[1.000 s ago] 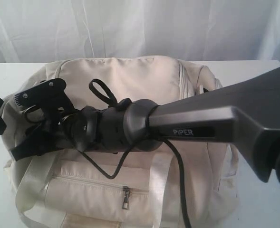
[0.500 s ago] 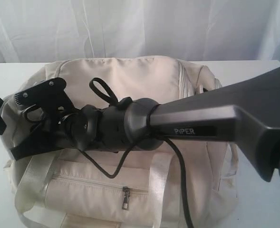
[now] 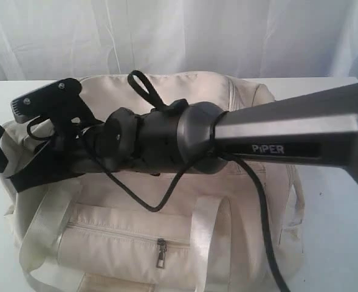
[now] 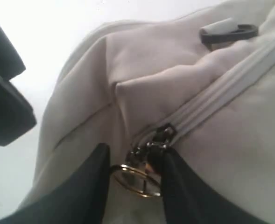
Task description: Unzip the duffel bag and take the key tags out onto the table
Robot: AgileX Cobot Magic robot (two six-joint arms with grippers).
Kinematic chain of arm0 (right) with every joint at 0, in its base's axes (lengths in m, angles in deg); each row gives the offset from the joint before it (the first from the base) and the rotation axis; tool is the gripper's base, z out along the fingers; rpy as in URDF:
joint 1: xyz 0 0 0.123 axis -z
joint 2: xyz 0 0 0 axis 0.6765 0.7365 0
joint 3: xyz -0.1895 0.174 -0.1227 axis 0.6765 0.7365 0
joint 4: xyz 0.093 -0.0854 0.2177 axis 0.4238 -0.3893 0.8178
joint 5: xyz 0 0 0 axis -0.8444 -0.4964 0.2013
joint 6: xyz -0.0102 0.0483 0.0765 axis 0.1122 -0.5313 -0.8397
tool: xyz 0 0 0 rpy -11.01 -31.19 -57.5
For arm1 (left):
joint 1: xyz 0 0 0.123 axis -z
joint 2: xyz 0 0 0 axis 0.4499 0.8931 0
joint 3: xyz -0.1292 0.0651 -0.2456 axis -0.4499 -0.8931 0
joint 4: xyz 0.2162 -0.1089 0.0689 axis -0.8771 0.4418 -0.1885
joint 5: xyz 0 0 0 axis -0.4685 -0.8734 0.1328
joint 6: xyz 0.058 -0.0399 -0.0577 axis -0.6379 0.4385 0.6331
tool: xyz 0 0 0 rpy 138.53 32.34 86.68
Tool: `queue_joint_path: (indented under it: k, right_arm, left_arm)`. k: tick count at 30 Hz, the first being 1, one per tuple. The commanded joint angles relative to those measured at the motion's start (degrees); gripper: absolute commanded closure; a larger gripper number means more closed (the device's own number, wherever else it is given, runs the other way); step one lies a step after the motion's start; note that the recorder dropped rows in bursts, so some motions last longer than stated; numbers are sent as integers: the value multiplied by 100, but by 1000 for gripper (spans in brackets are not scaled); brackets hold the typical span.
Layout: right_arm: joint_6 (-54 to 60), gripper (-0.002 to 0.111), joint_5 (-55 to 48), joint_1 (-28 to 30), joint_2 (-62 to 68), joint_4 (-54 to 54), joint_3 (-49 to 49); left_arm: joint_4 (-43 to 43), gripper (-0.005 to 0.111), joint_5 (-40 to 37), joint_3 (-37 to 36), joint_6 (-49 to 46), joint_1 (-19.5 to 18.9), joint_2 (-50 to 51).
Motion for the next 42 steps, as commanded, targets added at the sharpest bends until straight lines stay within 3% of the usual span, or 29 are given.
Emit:
queue_joint_path:
  k: [1,13,24,30,33,38,40,42]
  right_arm:
    - [49,108,-128,188,-121,-14,2]
    - [49,108,-120,525,-190,-3,-255]
    - [60,108,-470,711,-31,-15,-753]
    - [69,108,-940,709,-77,-147,-753]
    - [69,99,-1600,709,-105,-307,-753]
    - [180,62,-2111,709,-4,-362,-753]
    - [254,55,-2079,698,97,-362,-753]
    - [254,55,-1997,678,176,-339,-753]
  left_arm:
    - [90,45,-74,-41,7,-6,-52]
    - [84,49,-52,-41,7,-6,-52]
    - [84,102,52,-41,-5,-6,-52]
    - [84,107,88,-41,-19,-6,-52]
    - [84,107,99,-41,-19,-6,-52]
    - [84,107,99,-41,-19,-6,-52]
    - [84,107,99,-41,-19,-6,-52]
    - [84,107,99,-41,-19,-6,-52]
